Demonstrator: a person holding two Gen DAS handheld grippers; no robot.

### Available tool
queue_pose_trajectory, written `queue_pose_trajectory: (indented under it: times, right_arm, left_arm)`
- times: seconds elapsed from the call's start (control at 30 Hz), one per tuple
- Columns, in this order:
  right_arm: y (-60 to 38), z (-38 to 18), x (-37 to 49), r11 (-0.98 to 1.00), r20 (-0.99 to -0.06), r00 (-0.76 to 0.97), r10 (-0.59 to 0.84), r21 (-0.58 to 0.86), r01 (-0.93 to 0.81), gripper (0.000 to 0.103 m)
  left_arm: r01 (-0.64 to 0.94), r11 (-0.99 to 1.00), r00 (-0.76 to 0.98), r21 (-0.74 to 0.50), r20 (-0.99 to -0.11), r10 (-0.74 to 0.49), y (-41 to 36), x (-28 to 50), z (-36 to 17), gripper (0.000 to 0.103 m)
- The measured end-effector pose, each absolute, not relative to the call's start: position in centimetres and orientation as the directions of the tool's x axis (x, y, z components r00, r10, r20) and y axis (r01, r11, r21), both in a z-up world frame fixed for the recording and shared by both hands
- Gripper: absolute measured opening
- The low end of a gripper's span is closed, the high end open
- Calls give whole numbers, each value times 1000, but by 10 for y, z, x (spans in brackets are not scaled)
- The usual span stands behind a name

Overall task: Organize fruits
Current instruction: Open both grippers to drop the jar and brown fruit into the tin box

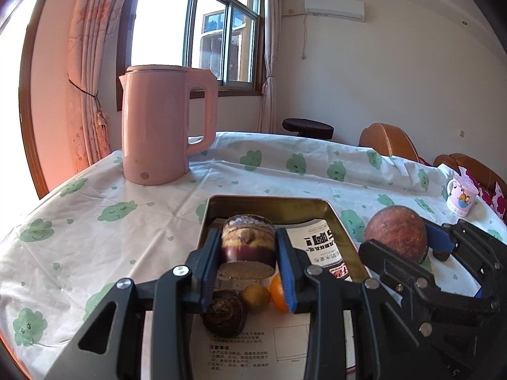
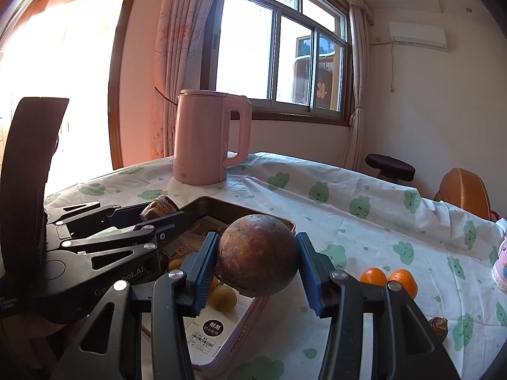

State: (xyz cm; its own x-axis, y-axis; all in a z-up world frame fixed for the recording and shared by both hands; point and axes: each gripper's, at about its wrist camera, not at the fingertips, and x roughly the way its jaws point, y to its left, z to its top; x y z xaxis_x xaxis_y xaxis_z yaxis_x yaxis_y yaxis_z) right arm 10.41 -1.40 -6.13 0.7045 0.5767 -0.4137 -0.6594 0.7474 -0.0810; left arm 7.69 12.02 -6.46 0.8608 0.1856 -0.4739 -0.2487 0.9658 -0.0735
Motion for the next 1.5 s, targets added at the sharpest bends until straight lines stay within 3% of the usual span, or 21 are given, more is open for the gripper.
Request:
queue_pose_trajectory:
  times: [1.3,1.5]
  right_arm:
    - [10,-80,125,687,-559,582,590,-30,-726,51]
    - [6,-79,126,689,-553,577,601,-7,-725,55]
  left_arm:
    - [-264,960,791,-94,-590,160,135,96,-79,36]
    - [-275,957,798,-91,-577,174,136,93,-78,45]
